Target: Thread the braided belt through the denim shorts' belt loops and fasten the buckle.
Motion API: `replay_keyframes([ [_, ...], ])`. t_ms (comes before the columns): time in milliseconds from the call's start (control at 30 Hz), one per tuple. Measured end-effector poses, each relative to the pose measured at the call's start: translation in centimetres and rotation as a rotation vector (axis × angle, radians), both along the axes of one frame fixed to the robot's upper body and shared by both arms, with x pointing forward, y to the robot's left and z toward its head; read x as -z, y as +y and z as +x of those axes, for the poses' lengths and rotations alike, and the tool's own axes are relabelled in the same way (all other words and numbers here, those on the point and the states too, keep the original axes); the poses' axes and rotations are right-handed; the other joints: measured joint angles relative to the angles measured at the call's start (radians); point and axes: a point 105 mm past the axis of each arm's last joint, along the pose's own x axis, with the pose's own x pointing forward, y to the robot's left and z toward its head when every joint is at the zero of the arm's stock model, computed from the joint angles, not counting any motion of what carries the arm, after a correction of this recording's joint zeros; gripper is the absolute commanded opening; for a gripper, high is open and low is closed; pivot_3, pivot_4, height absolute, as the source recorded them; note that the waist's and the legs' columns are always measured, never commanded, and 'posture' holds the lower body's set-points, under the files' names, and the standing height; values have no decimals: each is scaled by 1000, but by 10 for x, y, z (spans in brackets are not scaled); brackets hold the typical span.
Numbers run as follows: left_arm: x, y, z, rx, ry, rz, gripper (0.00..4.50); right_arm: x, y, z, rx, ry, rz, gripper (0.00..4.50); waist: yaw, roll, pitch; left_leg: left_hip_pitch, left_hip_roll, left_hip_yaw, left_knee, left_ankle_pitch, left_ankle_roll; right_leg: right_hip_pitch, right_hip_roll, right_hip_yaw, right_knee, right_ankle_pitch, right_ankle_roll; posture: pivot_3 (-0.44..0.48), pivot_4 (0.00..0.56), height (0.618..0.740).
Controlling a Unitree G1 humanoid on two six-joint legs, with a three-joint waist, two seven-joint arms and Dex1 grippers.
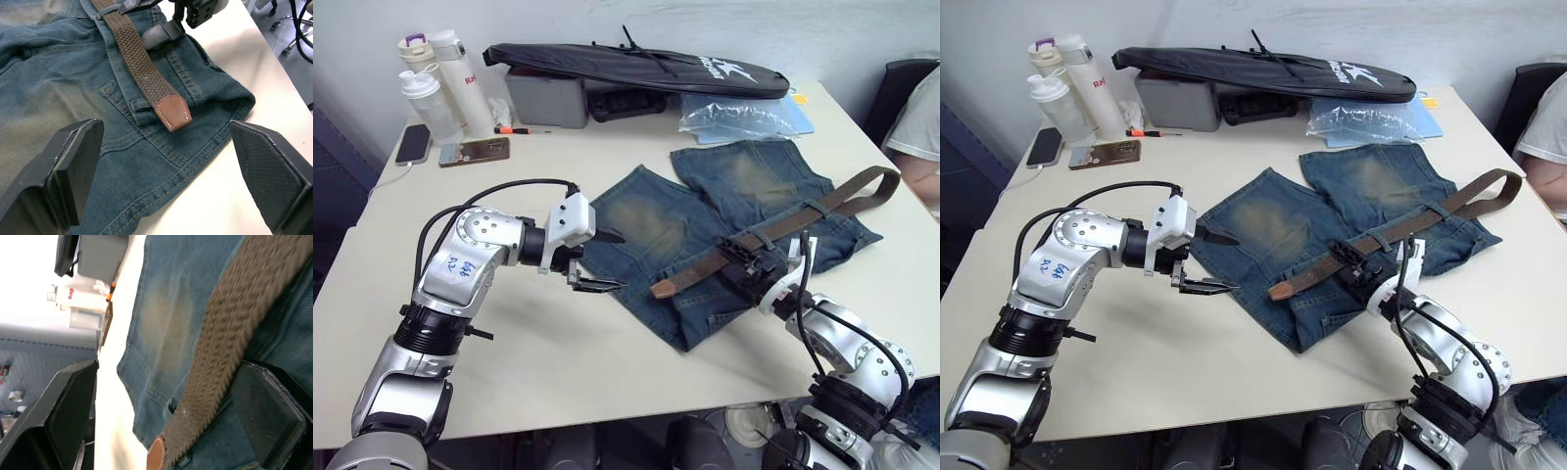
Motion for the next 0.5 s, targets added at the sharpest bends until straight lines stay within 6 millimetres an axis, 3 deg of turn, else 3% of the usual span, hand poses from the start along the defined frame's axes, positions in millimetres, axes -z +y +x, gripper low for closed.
replay_keyframes([
  [467, -5, 0, 4, -12, -43, 6, 4500, 11, 22, 11, -67, 10, 40, 4445, -15, -3, -2, 1, 0, 3, -2, 0, 0, -2, 1, 3, 0, 0, 0, 0, 150, 658],
  [500, -5, 0, 5, -13, -45, 7, 4500, 12, 22, 11, -66, 6, 45, 4210, -16, -4, -2, 1, 1, 3, -2, 0, 0, -2, 1, 3, 0, 0, 0, 0, 150, 658],
])
